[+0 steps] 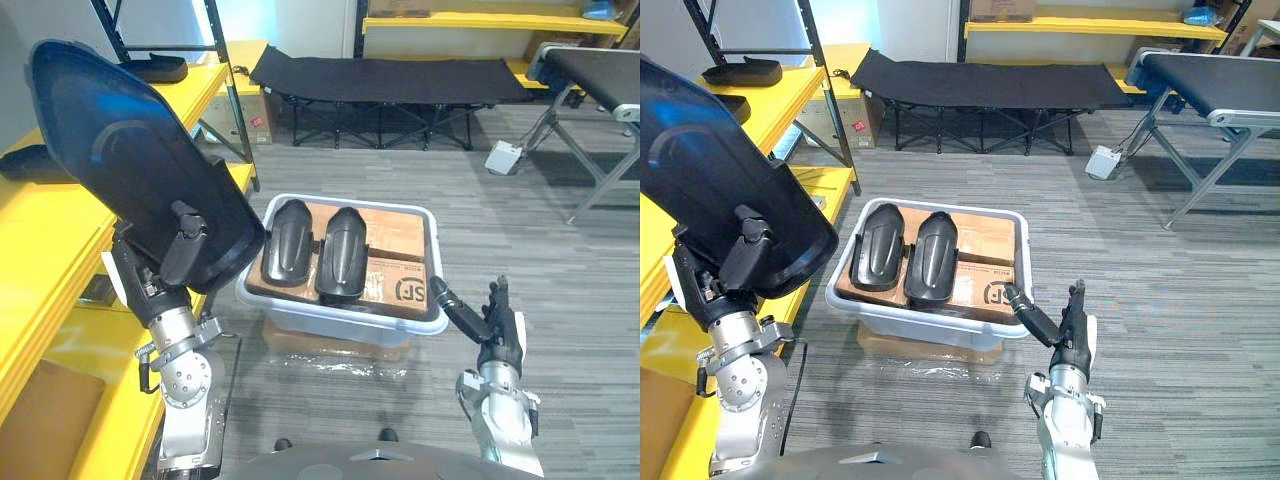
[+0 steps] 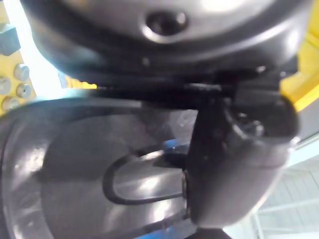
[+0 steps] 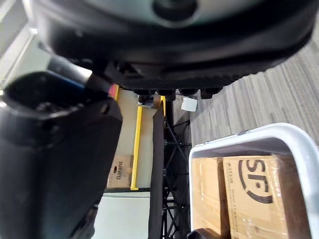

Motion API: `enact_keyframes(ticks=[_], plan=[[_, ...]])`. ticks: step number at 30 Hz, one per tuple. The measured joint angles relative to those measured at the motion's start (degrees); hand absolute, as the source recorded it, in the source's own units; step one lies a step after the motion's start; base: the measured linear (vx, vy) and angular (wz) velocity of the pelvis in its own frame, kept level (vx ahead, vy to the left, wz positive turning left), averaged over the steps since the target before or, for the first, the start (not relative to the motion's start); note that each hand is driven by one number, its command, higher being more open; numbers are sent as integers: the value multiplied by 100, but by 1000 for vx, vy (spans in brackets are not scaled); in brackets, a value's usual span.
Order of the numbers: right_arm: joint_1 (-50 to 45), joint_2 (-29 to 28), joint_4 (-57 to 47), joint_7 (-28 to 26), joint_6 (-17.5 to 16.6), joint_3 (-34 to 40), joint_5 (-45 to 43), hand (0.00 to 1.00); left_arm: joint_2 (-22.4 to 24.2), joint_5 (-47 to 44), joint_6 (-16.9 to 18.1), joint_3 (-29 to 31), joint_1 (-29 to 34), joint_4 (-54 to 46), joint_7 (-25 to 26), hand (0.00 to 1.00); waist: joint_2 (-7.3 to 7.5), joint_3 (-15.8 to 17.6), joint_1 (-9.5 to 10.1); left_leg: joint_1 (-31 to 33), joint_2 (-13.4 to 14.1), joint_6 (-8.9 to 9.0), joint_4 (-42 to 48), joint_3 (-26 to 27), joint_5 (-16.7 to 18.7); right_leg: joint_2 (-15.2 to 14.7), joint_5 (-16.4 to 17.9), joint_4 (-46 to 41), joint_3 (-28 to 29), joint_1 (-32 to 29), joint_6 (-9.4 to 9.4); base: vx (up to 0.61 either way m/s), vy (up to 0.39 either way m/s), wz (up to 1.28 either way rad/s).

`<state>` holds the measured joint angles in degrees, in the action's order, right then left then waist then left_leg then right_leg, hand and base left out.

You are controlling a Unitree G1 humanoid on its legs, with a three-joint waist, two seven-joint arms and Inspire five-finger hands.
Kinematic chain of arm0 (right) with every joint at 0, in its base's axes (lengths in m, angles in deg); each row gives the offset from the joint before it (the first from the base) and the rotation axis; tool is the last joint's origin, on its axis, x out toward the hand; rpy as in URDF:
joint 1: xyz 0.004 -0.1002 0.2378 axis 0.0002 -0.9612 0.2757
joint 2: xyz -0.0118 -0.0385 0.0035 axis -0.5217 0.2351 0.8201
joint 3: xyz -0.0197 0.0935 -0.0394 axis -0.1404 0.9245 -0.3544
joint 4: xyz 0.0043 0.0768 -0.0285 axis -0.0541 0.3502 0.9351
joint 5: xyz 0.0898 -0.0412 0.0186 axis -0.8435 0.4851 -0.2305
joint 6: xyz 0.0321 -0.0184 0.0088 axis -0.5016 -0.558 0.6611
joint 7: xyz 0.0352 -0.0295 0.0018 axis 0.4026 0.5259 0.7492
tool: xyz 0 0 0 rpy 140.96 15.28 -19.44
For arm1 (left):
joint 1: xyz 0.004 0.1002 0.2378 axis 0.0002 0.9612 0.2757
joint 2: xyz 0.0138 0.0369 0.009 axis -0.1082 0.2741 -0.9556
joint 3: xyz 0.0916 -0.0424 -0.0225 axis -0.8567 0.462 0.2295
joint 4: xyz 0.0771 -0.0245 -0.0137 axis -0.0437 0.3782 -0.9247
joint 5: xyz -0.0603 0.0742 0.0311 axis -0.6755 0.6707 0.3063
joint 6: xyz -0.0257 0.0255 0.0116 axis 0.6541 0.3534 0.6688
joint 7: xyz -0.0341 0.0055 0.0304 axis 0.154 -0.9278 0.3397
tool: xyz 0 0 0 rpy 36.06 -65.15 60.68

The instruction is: Walk over and take three plastic housings, then place them on the shelf

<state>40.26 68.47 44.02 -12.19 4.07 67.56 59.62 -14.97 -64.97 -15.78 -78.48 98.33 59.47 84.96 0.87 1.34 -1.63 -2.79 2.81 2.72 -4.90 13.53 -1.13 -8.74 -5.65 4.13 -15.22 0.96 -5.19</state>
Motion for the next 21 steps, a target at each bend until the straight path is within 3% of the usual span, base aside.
enact_keyframes(ticks=[6, 9, 15, 19, 20, 21], plan=[[393, 35, 177, -89, -15, -101, -15, 100, -24, 722, -50, 147, 220, 0, 289, 0, 58, 27, 103, 80, -20, -26, 3, -58, 0, -14, 3, 14, -61, -49, -2, 4, -4, 4], [586, 62, 504, -340, 28, -214, -439, 100, -19, 886, -51, 314, 242, -8, 287, 0, 46, 33, 197, 218, -33, -45, 7, -302, -42, -26, 9, 20, -320, -45, -8, 27, -16, 39], [837, 86, 710, -1127, 39, -923, -607, 100, 121, 867, -197, 942, 643, -384, 287, 0, 24, 48, 545, 243, -46, -56, 10, -822, -58, -26, 25, 18, -887, 224, -7, 26, -4, 45], [1228, 92, 992, -1504, 40, -1393, -578, 100, 257, 564, -174, 1337, 843, -459, 175, 0, 36, 62, 849, 340, -128, -56, 9, -1310, -114, -102, 239, -79, -1353, 445, -74, 1, -3, 68], [1271, 92, 992, -1543, 40, -1424, -578, 100, 279, 492, -174, 1391, 874, -459, 117, 0, 29, 71, 869, 381, -130, -61, 7, -1335, -73, -121, 278, -133, -1460, 451, -90, -27, 23, 103], [1330, 88, 966, -1559, 41, -1422, -571, 100, 287, 324, -174, 1472, 859, -458, -45, 0, 24, 152, 852, 546, 9, -107, 173, -959, 40, -165, 286, -174, -1798, 547, -90, -17, 30, 112]])
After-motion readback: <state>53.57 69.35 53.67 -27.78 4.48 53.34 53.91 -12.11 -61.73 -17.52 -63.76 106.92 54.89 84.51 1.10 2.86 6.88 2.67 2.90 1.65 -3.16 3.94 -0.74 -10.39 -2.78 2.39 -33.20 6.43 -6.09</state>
